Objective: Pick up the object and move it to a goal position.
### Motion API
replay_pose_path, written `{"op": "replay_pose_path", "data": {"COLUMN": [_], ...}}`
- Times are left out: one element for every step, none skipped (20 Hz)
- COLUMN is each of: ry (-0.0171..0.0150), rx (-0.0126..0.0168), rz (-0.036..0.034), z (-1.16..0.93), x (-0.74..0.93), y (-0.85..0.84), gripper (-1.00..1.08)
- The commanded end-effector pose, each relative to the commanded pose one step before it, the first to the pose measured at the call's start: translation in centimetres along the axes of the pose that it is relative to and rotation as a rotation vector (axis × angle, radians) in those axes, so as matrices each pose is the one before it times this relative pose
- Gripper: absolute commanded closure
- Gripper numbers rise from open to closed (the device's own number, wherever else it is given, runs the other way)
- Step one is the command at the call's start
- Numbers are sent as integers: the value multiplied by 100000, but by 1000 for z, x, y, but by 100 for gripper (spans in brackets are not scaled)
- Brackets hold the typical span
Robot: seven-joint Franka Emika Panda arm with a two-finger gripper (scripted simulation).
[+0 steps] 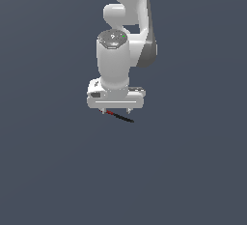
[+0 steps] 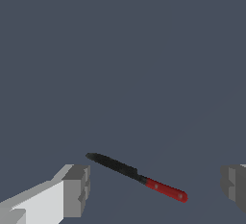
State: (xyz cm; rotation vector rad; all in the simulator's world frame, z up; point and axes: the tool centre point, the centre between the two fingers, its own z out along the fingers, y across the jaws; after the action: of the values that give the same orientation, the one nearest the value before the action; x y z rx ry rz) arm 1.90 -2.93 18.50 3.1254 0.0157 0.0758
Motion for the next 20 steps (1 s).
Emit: {"op": "replay_pose_path", "data": {"ry": [176, -85, -68, -44, -30, -22, -21, -32, -51, -70, -83, -89, -90, -94, -102, -111, -118, -123, -129, -134], "rx": [-22, 7, -1, -9, -17, -23, -28, -31, -31, -30, -30, -31, -31, -31, -29, -25, -21, -16, -10, -2], "rz": [0, -146, -277, -400, -538, -662, -796, -933, -1066, -1203, -1334, -1461, -1590, -1724, -1858, -1996, -2133, -2271, -2409, -2550], "z": [-81, 53, 60, 62, 69, 79, 92, 111, 133, 155, 174, 189, 203, 217, 233, 250, 266, 281, 296, 312], "x": [58, -35, -34, -35, -37, -43, -51, -62, -75, -88, -101, -110, -120, -130, -141, -153, -165, -177, -189, -201], "y": [24, -17, -6, 7, 12, 25, 30, 29, 30, 29, 28, 28, 31, 31, 29, 26, 23, 18, 13, 5], "gripper": [-92, -92, -92, -92, -92, -92, -92, -92, -92, -92, -92, -92, -92, -92, -92, -92, -92, -92, -92, -92]}}
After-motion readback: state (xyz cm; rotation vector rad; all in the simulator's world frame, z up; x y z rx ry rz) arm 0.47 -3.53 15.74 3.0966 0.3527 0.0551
